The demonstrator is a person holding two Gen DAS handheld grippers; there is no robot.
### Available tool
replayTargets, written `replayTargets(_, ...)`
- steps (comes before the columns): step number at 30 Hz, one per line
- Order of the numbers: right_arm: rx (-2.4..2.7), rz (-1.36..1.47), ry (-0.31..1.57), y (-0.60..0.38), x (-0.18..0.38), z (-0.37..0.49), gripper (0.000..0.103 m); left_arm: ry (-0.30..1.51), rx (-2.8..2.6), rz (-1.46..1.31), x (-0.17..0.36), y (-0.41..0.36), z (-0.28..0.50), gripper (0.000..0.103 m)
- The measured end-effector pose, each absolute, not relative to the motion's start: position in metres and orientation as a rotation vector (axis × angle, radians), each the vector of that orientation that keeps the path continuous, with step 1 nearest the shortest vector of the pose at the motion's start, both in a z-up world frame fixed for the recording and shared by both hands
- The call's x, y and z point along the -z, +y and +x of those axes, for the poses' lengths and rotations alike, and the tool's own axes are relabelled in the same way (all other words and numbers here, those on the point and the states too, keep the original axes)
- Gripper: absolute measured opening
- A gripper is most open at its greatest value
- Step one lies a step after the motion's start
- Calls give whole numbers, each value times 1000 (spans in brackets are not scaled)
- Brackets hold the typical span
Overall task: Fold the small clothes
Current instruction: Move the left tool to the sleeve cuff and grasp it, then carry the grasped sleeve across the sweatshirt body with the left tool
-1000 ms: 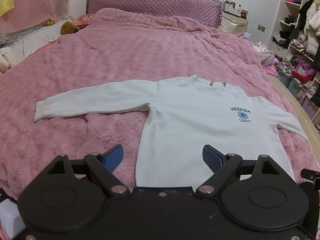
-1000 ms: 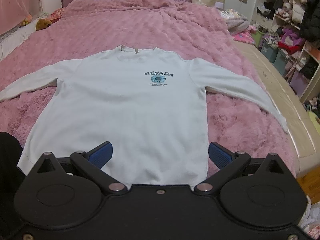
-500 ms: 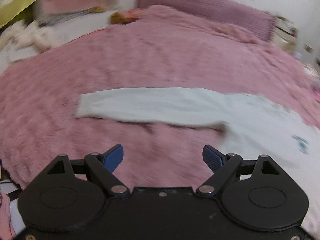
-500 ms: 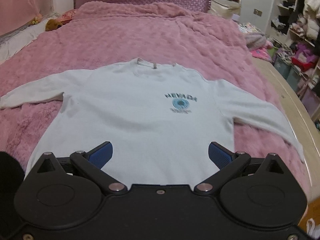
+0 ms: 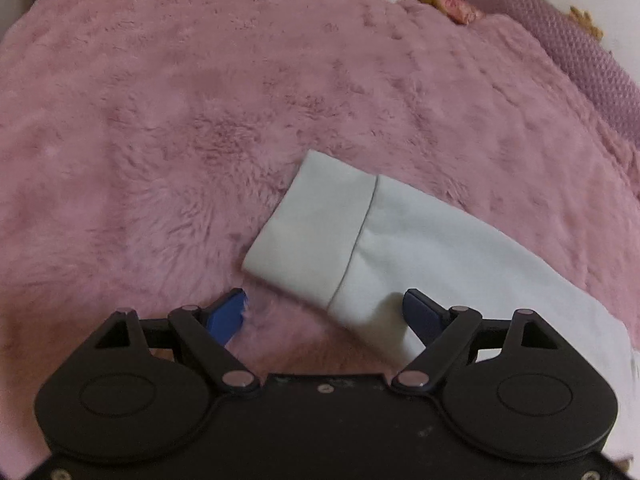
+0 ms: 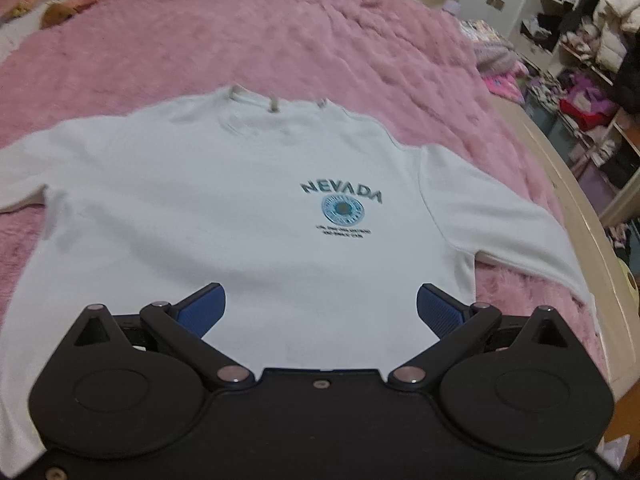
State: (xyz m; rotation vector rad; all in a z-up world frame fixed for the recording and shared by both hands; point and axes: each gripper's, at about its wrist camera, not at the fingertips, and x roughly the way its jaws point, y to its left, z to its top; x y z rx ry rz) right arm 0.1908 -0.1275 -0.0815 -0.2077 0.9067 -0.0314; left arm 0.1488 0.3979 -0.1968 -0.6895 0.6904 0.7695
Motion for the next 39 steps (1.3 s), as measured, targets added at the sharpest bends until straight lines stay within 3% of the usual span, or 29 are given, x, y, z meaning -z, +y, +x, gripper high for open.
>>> replayTargets(4, 43, -216, 931, -130, 89, 194, 100, 664, -778, -561, 194, 388, 160, 78)
replayTargets(5, 41, -219, 935, -131, 89, 193, 100, 651, -769, -564, 193, 388, 159, 56)
replayTargets(6, 42, -221, 936, -132, 89, 193, 100, 636, -754, -581, 191, 389, 158, 4)
replayTargets(9, 40, -219, 932, -135, 87, 190, 100, 605, -701, -646, 188, 399, 157, 6)
replayTargets(14, 41, -215, 915, -149, 80, 186, 100, 598, -731, -518, 169, 383, 162, 6)
replayTargets(22, 162, -245, 875, -208, 67, 180, 100, 494, -626, -322, 85, 310, 190, 6)
replayTargets(30, 242, -184, 871, -290, 66, 175, 100, 432, -438, -231, 21, 183, 245, 6)
replayTargets(39, 379, -118, 891, -394, 88, 173, 100, 487, -194, -150, 25, 8, 330, 6)
